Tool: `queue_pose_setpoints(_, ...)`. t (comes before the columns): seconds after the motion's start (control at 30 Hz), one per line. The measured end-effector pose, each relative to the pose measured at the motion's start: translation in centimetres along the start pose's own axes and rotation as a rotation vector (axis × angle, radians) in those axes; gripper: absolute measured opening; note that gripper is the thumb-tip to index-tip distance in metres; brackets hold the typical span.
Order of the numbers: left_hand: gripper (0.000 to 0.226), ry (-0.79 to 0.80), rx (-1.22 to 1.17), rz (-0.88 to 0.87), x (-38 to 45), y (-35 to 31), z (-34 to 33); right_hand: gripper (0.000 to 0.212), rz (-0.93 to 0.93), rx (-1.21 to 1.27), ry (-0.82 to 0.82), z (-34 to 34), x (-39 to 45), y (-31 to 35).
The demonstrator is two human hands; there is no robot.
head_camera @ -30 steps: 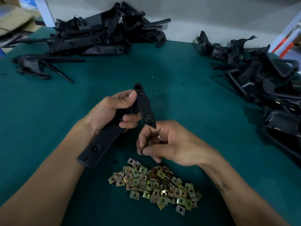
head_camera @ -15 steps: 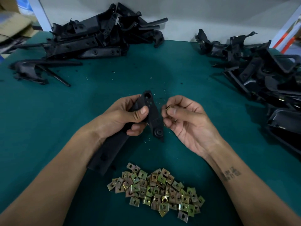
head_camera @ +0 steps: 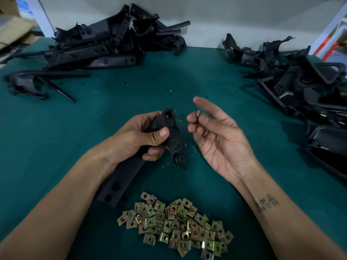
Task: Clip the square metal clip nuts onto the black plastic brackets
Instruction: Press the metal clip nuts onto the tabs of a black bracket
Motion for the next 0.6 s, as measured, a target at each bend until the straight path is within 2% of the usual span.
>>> queue_pose_setpoints(0.37, 0.036, -0.013, 0.006, 0.017, 0.00, 0.11, 0.09, 0.007, -0.029, -0.007, -0.059, -0.04, -0.21, -0.01)
queue_pose_setpoints(0.5, 0.037, -0.029, 0.001, 0.021, -0.04, 0.18, 0.10, 0.007, -0.033, -0.039, -0.058, -0.11, -0.33, -0.20)
queue_pose_setpoints(0.6, 0.037, -0.007, 0.010, 0.023, -0.03, 0.14, -0.07, 0.020, -0.026, -0.041, -0.047, -0.15, -0.24, -0.24)
Point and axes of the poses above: each hand's wrist, its own x-axis towards the middle knuckle, its own z-axis out of the back of the hand, y = z × x, the point moved 6 cm from there along x, towards the middle knuckle, and after that the axes turned 1 degree about -y, right-handed, at the moved point
